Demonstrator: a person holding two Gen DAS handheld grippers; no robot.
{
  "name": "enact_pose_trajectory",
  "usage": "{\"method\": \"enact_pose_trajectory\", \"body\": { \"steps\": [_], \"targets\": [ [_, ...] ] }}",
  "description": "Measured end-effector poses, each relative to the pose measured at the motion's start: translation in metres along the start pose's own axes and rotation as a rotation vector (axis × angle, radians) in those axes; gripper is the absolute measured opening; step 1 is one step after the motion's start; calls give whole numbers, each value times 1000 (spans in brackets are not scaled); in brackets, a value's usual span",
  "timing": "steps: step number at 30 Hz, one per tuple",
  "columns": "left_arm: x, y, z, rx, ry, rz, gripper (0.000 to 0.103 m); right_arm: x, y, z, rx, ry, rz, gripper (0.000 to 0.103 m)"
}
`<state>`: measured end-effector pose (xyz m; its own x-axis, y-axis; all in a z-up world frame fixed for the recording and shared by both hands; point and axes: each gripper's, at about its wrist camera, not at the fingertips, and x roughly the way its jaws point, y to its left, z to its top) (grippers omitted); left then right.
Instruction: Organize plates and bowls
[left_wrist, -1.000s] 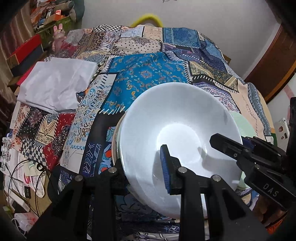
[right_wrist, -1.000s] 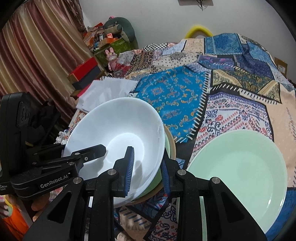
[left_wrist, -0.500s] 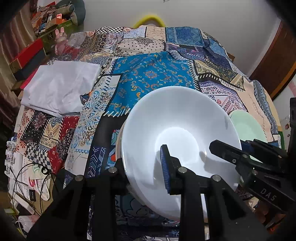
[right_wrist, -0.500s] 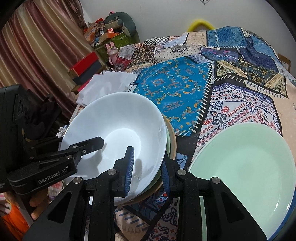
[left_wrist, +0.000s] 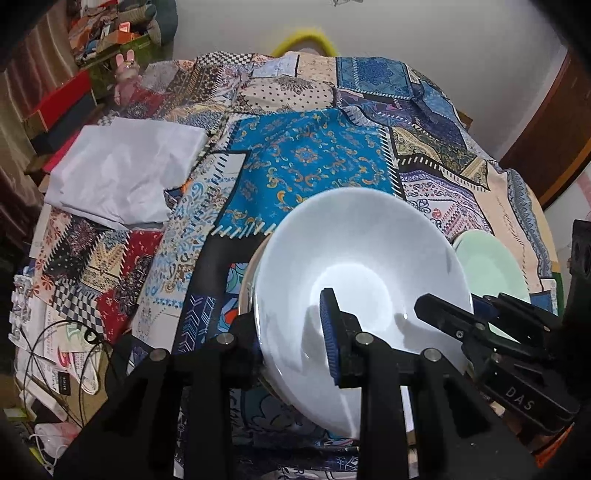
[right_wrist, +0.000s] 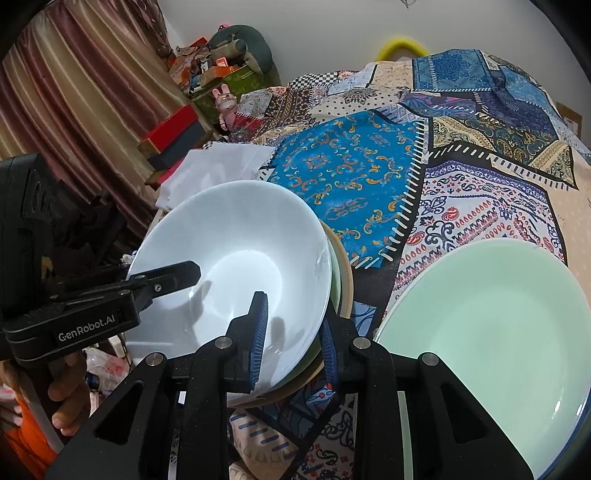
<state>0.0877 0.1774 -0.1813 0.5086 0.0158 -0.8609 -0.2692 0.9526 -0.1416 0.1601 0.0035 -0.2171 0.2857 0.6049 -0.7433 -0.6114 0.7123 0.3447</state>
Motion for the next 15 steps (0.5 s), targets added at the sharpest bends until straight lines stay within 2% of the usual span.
{"method": "enact_pose_trajectory", "body": {
  "steps": [7,10,15],
  "targets": [
    [-2,2,4,-9,0,-1,28,-5,0,0,2,-14,-14,25],
    [-10,0,8,4,-40,34,28,-10,-2,0,-3,-31,-33,25],
    [-19,-6,13,27,-66,27,28,-14,-1,0,-23,-47,-37,25]
  ]
}}
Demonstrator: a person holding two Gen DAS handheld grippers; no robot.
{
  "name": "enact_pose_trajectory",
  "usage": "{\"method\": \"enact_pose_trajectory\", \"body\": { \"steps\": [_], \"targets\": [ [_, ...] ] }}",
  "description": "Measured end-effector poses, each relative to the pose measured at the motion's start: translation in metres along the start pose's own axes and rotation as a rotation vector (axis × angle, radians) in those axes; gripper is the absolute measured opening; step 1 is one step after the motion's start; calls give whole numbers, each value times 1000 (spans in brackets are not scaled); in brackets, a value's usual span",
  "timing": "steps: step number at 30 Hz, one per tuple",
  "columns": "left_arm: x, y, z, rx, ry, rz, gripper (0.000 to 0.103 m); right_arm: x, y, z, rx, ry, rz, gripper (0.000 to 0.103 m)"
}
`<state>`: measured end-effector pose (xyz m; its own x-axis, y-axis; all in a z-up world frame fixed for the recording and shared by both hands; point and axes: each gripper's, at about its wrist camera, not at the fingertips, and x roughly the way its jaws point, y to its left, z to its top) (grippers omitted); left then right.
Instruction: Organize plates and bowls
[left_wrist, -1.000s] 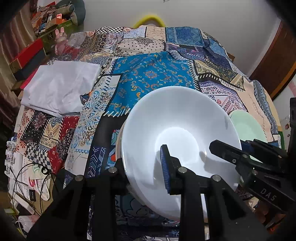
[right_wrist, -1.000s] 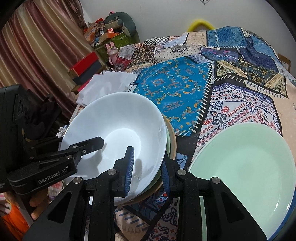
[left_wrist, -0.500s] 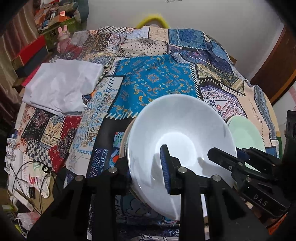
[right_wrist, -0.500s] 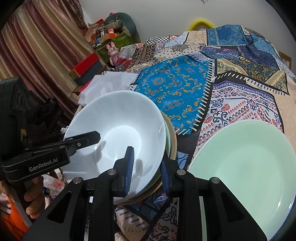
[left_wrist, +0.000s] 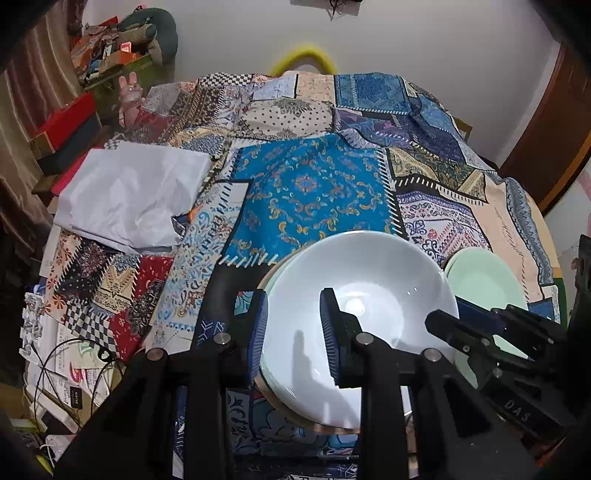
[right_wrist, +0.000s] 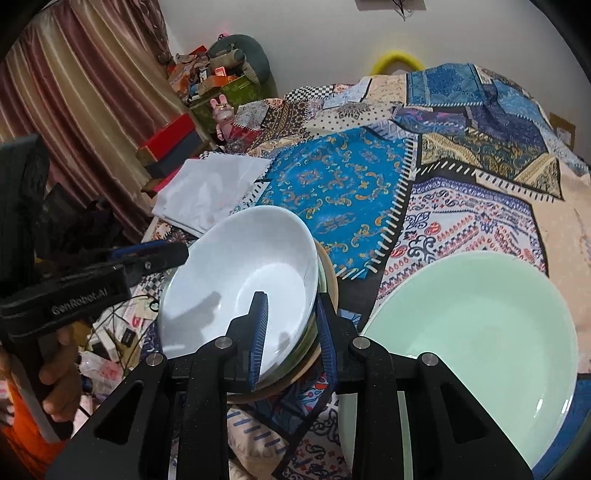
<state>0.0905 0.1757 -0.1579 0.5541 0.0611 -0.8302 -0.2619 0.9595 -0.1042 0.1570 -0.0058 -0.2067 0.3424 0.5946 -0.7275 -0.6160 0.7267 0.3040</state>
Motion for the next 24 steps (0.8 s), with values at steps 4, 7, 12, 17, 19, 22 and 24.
{"method": "enact_pose_trajectory", "body": {
  "steps": [4,7,12,17,19,22,24],
  "targets": [
    [-5,4,-5,-4,-10,13,30,-4,-1,0,-5,-11,5,25],
    [-7,13,-13,-16,-9,27,37,-10,-1,1,-15,-18,-4,25],
    [1,26,-27,-36,35,17,39,-10,-6,1,-16,-9,-17,26],
    [15,31,-43,-51,92,-23,40,0,-11,-1,3,24,-12,27],
    [17,31,-47,-61,89,-35,43,4,-10,-3,3,34,-10,28],
    [22,32,-49,-76,100,-69,43,9,-8,-3,-6,47,-13,30],
    [27,32,-51,-88,114,-97,43,12,-7,-3,-9,58,-14,33]
  ]
}}
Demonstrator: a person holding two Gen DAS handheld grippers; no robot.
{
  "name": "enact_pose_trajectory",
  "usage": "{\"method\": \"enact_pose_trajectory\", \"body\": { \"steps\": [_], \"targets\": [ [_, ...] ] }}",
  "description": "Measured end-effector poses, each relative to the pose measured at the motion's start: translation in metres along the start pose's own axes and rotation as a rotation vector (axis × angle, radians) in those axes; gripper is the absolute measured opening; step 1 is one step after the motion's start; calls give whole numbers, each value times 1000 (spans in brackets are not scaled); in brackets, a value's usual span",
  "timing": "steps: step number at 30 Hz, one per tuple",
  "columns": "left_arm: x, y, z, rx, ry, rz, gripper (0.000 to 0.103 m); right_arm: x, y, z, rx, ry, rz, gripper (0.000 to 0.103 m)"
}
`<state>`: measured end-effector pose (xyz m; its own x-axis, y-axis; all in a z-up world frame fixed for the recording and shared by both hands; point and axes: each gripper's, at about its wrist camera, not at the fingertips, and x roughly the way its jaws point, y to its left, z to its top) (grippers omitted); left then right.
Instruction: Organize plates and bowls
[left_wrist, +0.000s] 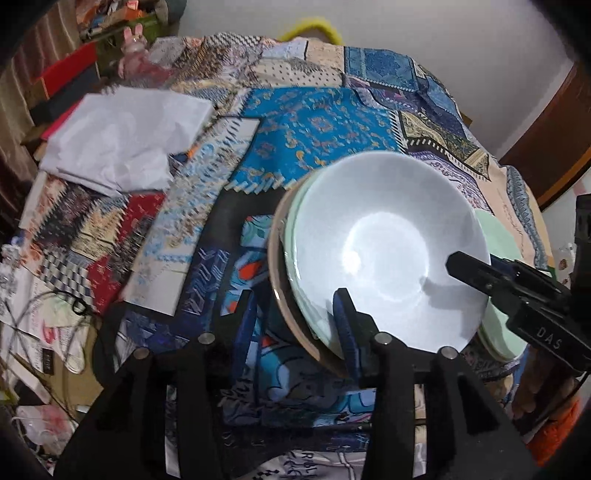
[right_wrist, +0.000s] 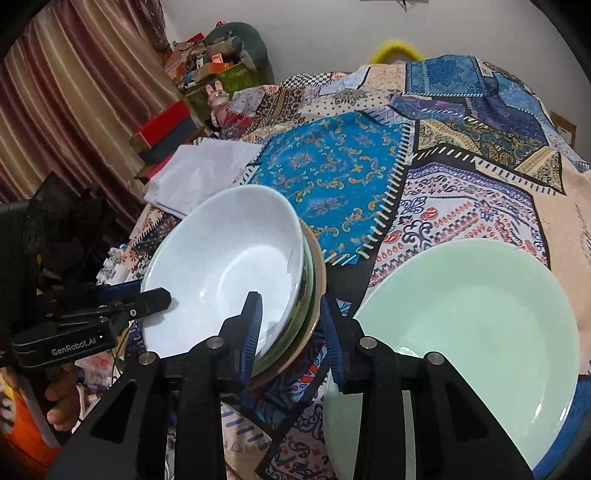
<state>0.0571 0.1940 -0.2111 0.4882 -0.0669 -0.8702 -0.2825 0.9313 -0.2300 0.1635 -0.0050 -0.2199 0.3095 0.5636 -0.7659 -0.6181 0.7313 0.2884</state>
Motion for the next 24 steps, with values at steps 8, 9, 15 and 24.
{"method": "enact_pose_trajectory", "body": {
  "steps": [8,9,15,24],
  "targets": [
    [17,-5,-1,5,32,-33,43,12,2,1,-9,32,-17,36],
    [18,-6,-1,5,35,-35,43,15,2,1,-4,40,-13,36],
    [23,-9,-1,5,38,-32,40,29,10,0,-42,64,-46,36],
    [19,-19,1,20,24,37,40,25,5,2,-11,48,-36,32]
  ]
}}
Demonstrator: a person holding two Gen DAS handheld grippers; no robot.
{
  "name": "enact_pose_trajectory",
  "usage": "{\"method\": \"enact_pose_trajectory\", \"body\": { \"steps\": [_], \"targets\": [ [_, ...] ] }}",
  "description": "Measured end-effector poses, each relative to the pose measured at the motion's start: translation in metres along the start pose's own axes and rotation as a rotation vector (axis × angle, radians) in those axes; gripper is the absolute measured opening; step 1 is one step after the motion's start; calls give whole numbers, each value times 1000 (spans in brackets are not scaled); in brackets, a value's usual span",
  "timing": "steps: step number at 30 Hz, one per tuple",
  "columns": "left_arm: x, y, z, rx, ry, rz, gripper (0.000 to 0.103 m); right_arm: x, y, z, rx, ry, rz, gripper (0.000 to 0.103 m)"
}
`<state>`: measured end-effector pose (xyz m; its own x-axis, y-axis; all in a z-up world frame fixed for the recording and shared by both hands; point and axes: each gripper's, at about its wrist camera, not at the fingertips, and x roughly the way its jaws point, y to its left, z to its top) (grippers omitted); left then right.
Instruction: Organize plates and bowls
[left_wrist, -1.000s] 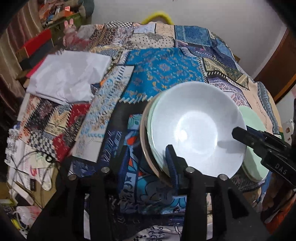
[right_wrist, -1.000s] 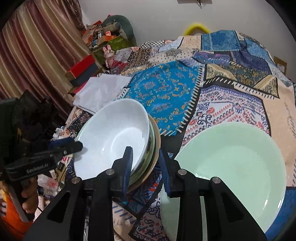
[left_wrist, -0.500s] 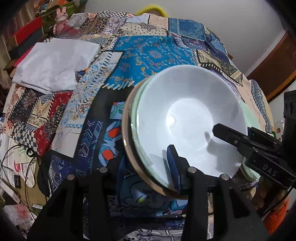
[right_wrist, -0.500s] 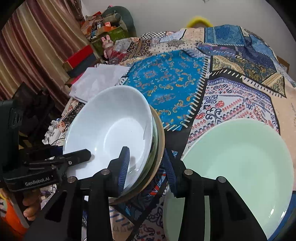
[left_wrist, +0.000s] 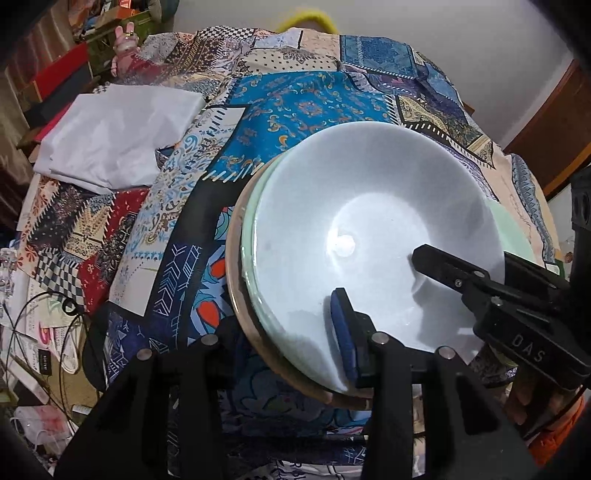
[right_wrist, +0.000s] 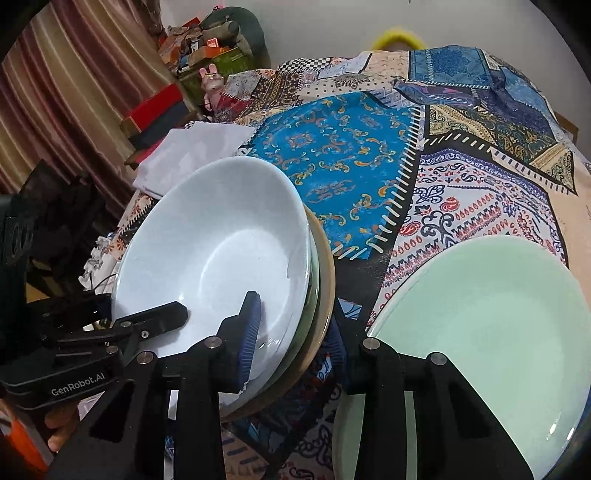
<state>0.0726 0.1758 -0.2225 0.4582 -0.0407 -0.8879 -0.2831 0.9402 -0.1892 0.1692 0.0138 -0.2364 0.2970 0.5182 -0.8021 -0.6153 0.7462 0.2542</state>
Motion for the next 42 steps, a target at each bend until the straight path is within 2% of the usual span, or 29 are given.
{"method": "enact_pose_trajectory", "body": {
  "steps": [10,19,27,42],
  "targets": [
    [-18,-9,6,5,-45,25,40,-13,-1,5,26,-47,18,32],
    [-40,-32,16,37,-93,-4,40,-47,-6,10,41,-128,0,32],
    [-55,-67,18,97,-123,-33,41,-81,-21,7,62,-183,-39,32],
    [-49,-126,10,178,-89,-89,41,-120,-63,-19,128,-209,-107,32]
  ]
}}
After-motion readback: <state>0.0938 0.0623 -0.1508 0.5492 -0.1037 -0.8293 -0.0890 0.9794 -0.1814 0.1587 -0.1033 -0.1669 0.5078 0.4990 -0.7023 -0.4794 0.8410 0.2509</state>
